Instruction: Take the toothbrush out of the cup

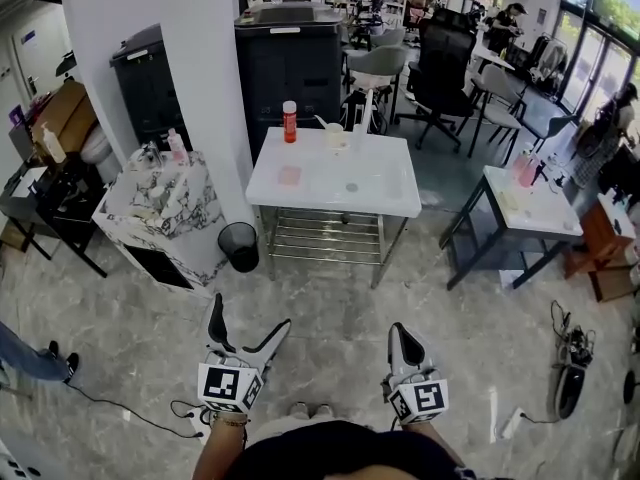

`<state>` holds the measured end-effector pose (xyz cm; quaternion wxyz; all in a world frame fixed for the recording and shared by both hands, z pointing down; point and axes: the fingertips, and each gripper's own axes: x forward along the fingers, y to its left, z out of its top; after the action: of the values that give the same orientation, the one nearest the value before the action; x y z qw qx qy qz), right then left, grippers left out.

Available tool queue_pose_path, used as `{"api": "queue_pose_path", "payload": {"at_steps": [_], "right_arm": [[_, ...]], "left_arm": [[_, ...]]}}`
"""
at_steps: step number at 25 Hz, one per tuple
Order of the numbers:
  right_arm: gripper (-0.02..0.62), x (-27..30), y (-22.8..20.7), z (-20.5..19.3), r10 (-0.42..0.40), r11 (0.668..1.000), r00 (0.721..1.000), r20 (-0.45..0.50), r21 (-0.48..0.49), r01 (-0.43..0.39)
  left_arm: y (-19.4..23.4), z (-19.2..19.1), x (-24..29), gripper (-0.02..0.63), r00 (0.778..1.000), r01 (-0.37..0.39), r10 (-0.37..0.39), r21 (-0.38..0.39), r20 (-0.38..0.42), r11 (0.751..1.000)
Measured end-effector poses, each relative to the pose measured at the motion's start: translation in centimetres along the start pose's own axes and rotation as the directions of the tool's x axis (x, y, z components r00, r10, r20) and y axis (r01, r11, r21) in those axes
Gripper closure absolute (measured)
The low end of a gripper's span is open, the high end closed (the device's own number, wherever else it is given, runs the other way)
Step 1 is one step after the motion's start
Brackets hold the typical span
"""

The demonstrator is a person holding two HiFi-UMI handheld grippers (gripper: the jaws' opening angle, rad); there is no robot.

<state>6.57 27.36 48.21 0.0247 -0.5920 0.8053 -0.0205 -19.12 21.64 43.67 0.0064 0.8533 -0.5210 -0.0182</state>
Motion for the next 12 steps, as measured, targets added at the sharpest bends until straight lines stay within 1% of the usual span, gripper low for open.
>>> {"api": "queue_pose_path", "payload": {"at_steps": [4, 7, 12], "right_arm": [[0.592, 0.4, -1.0, 0.1, -0.014, 1.000, 1.000, 0.000, 0.010, 0.014], [0.592, 0.9, -1.8, 0.4, -0.019, 1.000, 1.000, 0.004, 0.014, 0.019], [0.592, 1.4, -3.4, 0.5, -0.019, 1.000, 1.000, 0.006, -0.010, 0.019]], "left_arm": [[-0.3, -0.3, 1.0, 0.051, 1.000, -0.004, 0.004, 0.000, -0.009, 1.000], [-0.1, -0.3, 1.9, 0.051, 1.000, -0.020, 0.020, -0.034, -0.014, 0.999], [-0.2, -0.5, 2.9, 0.051, 0.999, -0.048, 0.048, -0.045, -0.009, 0.998]]}}
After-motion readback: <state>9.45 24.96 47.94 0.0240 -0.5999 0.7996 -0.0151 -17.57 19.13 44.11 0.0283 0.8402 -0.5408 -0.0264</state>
